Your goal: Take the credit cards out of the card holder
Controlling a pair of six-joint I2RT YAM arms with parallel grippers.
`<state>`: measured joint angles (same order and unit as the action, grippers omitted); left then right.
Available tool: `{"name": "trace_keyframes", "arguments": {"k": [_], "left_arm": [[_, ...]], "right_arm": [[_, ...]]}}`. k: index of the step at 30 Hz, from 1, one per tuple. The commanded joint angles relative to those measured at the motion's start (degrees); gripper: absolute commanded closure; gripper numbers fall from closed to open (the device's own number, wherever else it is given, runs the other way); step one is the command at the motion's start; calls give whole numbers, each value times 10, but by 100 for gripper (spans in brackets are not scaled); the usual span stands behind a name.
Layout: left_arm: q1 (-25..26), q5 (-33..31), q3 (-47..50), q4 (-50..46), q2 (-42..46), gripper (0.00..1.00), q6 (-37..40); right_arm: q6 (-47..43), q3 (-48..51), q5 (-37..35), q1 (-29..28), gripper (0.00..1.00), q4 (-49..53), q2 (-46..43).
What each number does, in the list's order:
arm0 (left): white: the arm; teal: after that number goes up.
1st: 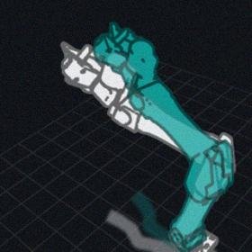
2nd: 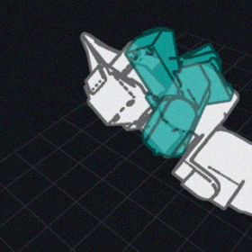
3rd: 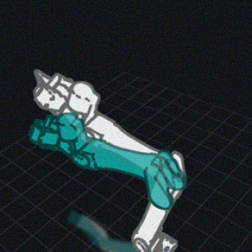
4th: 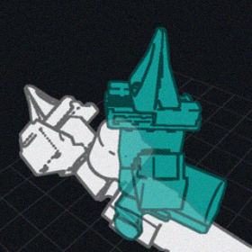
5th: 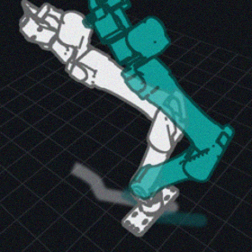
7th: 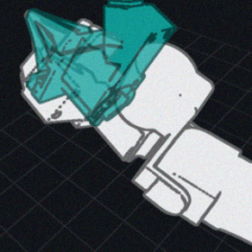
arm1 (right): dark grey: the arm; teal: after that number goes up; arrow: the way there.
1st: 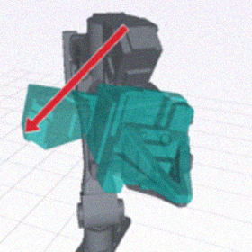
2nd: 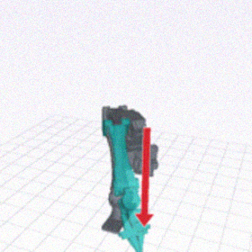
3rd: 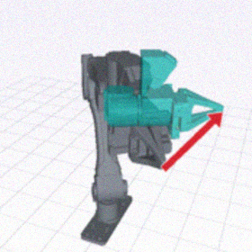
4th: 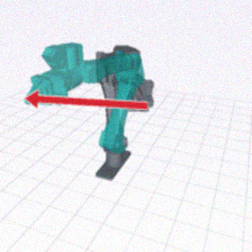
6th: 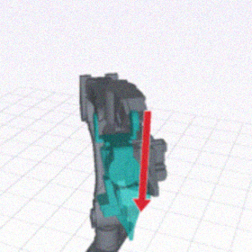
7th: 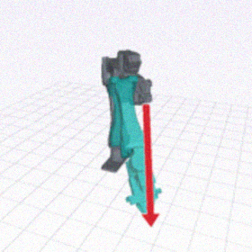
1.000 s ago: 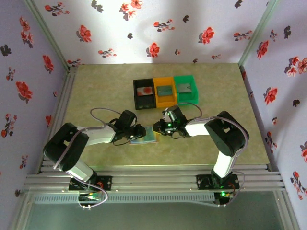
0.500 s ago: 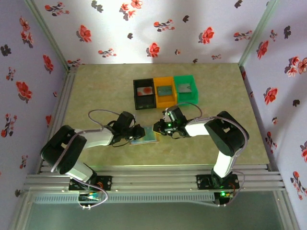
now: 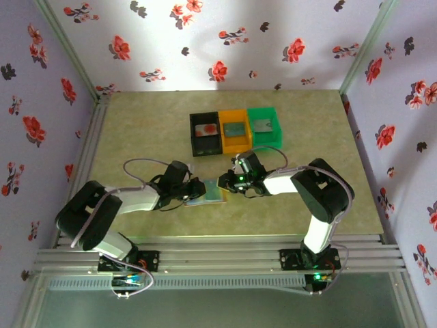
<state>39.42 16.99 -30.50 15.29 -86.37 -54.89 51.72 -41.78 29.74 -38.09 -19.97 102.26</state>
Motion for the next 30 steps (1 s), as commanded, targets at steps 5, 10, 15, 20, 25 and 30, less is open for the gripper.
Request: {"name": "trace_keyframes", "arguments": {"k": [5,10,15,20,25,30], "left_arm": [[4,9,1,62,13,100,-4],[4,13,0,68,13,100,-2],[3,10,6,69,19,100,0],[2,8,16,70,29,100,4],[0,2,25,63,42,100,10],[-2,2,29,61,49,100,17]], "right_arm": [[10,14,1,-7,86,7,15],[10,14,0,-7,86,8,15],[7,13,-4,-6,87,14,14],[1,13,-14,-5,87,26,8],[-4,12,-21,-6,88,36,5],[-7,12,-26,-5,88,43,0]]}}
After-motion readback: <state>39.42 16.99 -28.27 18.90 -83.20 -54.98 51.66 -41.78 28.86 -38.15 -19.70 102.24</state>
